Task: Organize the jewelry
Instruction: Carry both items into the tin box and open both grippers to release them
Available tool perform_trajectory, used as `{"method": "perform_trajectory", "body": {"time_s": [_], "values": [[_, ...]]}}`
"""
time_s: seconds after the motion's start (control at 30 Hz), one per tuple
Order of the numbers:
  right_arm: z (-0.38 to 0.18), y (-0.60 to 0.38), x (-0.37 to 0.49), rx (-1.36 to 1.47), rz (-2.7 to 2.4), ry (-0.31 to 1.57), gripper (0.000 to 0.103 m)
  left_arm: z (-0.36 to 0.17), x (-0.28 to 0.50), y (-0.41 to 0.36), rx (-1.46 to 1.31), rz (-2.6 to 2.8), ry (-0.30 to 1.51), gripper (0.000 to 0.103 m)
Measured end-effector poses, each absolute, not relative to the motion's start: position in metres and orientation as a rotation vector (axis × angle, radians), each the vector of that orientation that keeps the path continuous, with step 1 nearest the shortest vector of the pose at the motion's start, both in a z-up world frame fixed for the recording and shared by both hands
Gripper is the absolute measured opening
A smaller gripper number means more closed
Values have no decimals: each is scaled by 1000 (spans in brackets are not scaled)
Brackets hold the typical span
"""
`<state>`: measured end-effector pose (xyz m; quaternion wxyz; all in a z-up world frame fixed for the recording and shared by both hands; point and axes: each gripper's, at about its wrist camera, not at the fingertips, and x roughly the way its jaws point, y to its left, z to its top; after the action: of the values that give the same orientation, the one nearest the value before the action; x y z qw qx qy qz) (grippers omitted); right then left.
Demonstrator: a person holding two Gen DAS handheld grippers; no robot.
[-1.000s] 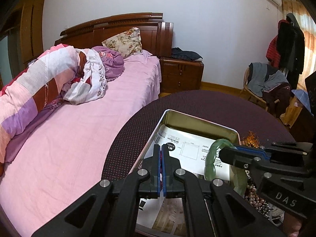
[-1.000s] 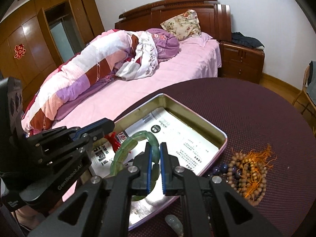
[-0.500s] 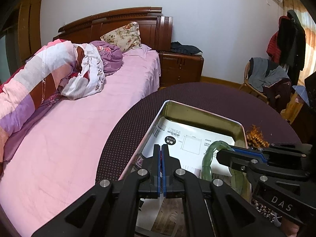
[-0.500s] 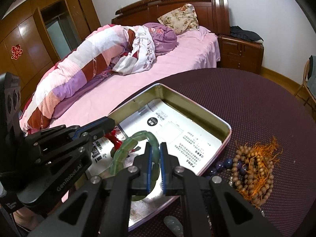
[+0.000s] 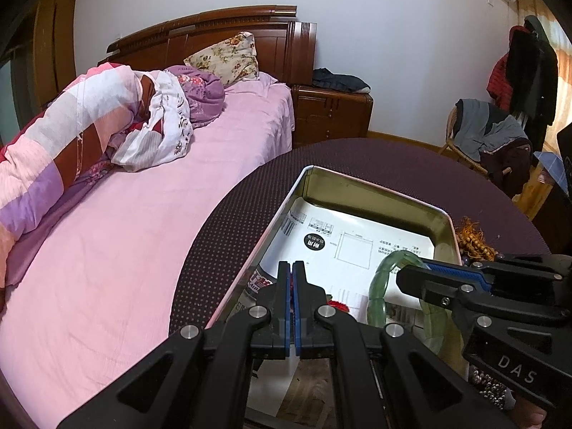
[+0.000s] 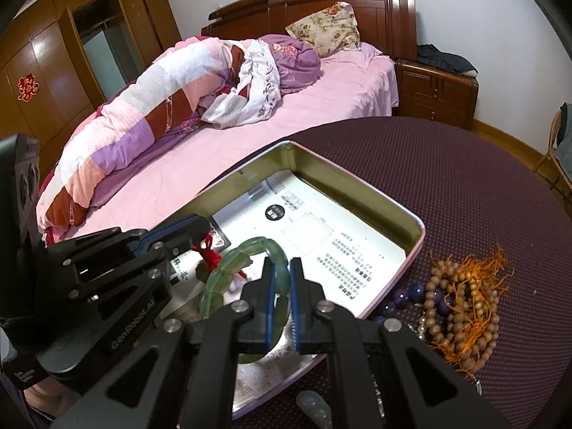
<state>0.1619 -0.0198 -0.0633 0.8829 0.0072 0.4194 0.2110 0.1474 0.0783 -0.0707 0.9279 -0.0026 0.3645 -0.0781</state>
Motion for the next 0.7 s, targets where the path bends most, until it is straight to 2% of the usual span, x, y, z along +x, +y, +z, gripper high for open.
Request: {"method": "perform_trajectory", "body": {"time_s": [0.43, 0.57, 0.7], "values": [[-68, -16, 162, -3, 430, 891, 11, -72, 146, 80, -3, -159, 735, 1], [-69, -13, 162, -6, 431, 896, 16, -69, 143, 76, 8, -171, 726, 1], [-74, -16, 162, 2, 430, 896, 16, -70, 144, 74, 21, -165, 735, 2]]}}
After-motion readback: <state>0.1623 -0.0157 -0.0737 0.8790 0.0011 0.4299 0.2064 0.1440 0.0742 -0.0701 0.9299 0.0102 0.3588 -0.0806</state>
